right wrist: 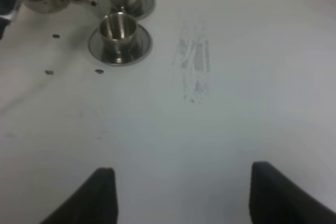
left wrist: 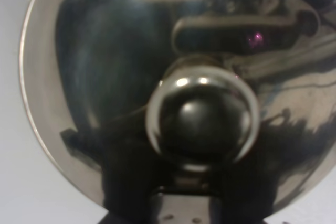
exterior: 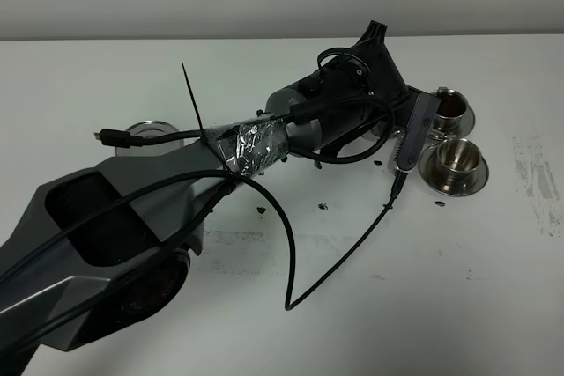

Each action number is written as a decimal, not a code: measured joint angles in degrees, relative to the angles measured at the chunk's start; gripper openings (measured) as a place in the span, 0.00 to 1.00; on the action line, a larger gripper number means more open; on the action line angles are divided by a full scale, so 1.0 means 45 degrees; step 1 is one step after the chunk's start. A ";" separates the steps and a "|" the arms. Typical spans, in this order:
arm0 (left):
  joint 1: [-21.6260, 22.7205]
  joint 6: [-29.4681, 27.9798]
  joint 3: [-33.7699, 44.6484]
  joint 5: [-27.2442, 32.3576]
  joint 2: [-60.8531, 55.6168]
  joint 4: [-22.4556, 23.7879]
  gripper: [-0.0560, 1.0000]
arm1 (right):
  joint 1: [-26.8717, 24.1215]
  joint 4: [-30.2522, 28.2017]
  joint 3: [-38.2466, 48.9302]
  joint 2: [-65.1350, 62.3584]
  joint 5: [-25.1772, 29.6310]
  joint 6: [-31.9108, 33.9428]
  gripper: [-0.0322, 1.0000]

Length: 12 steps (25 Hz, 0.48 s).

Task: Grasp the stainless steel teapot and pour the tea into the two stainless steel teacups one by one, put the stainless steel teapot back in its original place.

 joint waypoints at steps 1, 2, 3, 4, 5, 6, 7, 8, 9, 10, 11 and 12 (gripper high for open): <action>-0.0014 0.0046 0.0000 -0.0026 0.0000 0.0067 0.21 | 0.0000 -0.0019 0.0000 0.0000 0.0000 0.0011 0.54; -0.0039 0.0086 0.0000 -0.0026 0.0000 0.0100 0.21 | 0.0000 -0.0029 0.0000 0.0000 0.0000 0.0002 0.54; -0.0039 0.0102 0.0000 -0.0026 0.0000 0.0113 0.21 | 0.0000 -0.0035 0.0000 0.0000 0.0000 0.0002 0.54; -0.0053 0.0113 0.0000 -0.0026 0.0000 0.0170 0.21 | 0.0000 -0.0035 0.0000 0.0000 0.0000 0.0002 0.54; -0.0062 0.0112 0.0000 -0.0041 0.0000 0.0290 0.21 | 0.0000 -0.0047 0.0000 0.0000 0.0000 0.0002 0.54; -0.0078 0.0125 0.0000 -0.0052 0.0000 0.0370 0.21 | 0.0000 -0.0045 0.0000 0.0000 0.0000 0.0002 0.54; -0.0078 0.0139 0.0000 -0.0084 0.0000 0.0422 0.21 | 0.0000 -0.0045 0.0000 0.0000 0.0000 0.0014 0.54; -0.0078 0.0137 0.0000 -0.0135 0.0000 0.0438 0.21 | 0.0000 -0.0050 0.0000 0.0000 0.0000 0.0013 0.54; -0.0078 0.0141 0.0000 -0.0171 0.0000 0.0466 0.21 | 0.0000 -0.0050 0.0000 0.0000 0.0000 0.0013 0.54; -0.0078 0.0141 0.0000 -0.0204 0.0000 0.0467 0.21 | 0.0000 -0.0050 0.0000 0.0000 0.0000 0.0013 0.54; -0.0078 0.0151 0.0000 -0.0233 0.0000 0.0480 0.21 | 0.0000 -0.0050 0.0000 0.0000 0.0000 0.0016 0.54; -0.0078 0.0179 0.0000 -0.0272 0.0000 0.0493 0.21 | 0.0000 -0.0050 0.0000 0.0000 0.0000 0.0016 0.54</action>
